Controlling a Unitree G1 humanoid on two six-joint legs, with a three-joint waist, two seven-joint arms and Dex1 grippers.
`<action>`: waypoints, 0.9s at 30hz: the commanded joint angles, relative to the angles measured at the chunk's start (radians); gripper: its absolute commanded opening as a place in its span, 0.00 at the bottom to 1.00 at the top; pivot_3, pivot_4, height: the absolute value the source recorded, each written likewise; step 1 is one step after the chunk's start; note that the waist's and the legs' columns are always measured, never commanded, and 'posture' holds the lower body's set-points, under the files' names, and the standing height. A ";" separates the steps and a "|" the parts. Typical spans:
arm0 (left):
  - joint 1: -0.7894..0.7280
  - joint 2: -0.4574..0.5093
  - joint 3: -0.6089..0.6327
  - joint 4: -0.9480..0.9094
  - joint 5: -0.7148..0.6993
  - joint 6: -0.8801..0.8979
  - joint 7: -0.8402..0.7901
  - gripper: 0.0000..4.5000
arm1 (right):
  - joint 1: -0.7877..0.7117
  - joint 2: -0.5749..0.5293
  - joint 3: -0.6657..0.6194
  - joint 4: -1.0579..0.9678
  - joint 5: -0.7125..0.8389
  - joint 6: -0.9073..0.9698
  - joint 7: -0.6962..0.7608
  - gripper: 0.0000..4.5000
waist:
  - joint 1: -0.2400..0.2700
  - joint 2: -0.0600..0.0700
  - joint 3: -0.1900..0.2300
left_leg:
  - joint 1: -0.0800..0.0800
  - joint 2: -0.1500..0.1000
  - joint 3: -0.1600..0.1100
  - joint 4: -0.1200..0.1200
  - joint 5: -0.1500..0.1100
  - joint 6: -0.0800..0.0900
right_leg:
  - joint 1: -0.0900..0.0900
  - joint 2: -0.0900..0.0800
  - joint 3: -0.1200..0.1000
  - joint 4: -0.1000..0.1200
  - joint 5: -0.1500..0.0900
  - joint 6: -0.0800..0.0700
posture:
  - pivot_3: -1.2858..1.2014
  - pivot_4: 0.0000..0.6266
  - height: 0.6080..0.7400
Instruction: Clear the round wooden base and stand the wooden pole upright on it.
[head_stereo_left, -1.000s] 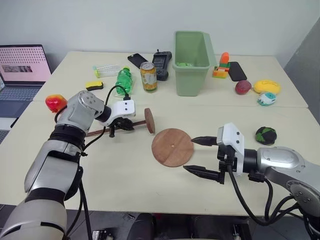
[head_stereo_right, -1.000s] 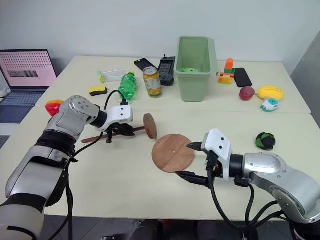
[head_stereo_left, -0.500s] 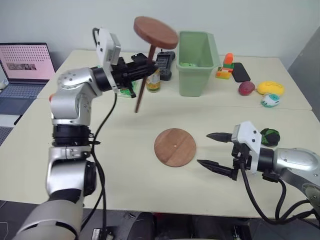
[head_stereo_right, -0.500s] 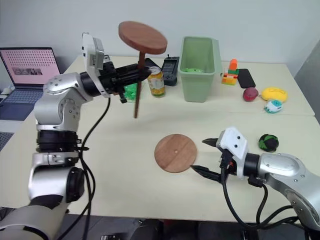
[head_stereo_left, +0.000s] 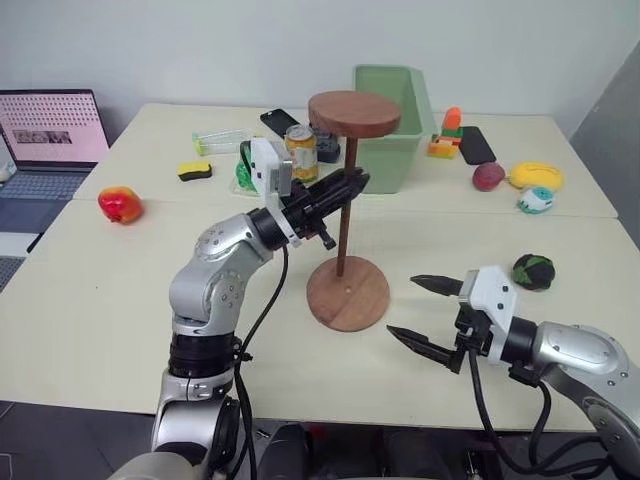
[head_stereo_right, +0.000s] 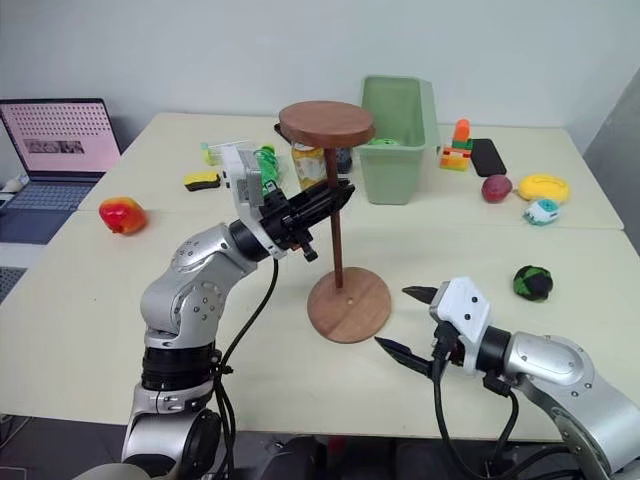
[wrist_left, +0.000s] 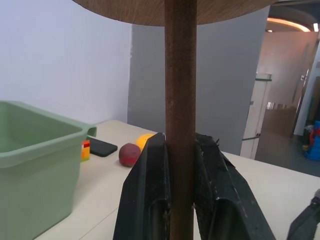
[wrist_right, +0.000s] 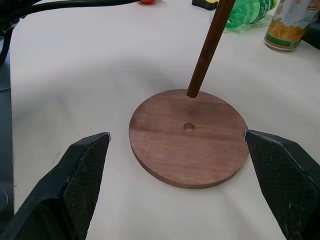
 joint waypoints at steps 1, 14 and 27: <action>0.014 0.003 -0.017 -0.014 -0.010 -0.044 -0.003 0.06 | -0.028 0.006 0.015 -0.019 0.005 0.021 -0.012 1.00 | 0.000 0.000 0.000 | 0.000 0.000 0.000 0.000 0.000 0.000 | 0.000 0.000 0.000 0.000 0.000 0.000 | 0.52 0.24 1.00; 0.056 -0.026 -0.100 0.047 0.027 -0.167 -0.020 0.06 | -0.012 -0.003 0.026 -0.010 0.008 0.063 0.002 1.00 | 0.002 0.000 0.000 | 0.000 -0.002 0.000 0.000 0.000 0.000 | 0.001 0.000 -0.001 -0.001 0.000 0.000 | 0.52 0.24 1.00; 0.026 -0.015 -0.117 0.092 0.048 -0.201 -0.017 0.06 | 0.002 0.007 0.025 -0.014 0.012 0.079 -0.010 1.00 | 0.002 0.000 0.000 | 0.000 -0.002 0.000 0.000 0.000 0.000 | 0.001 0.000 -0.001 -0.001 0.000 0.000 | 0.52 0.24 1.00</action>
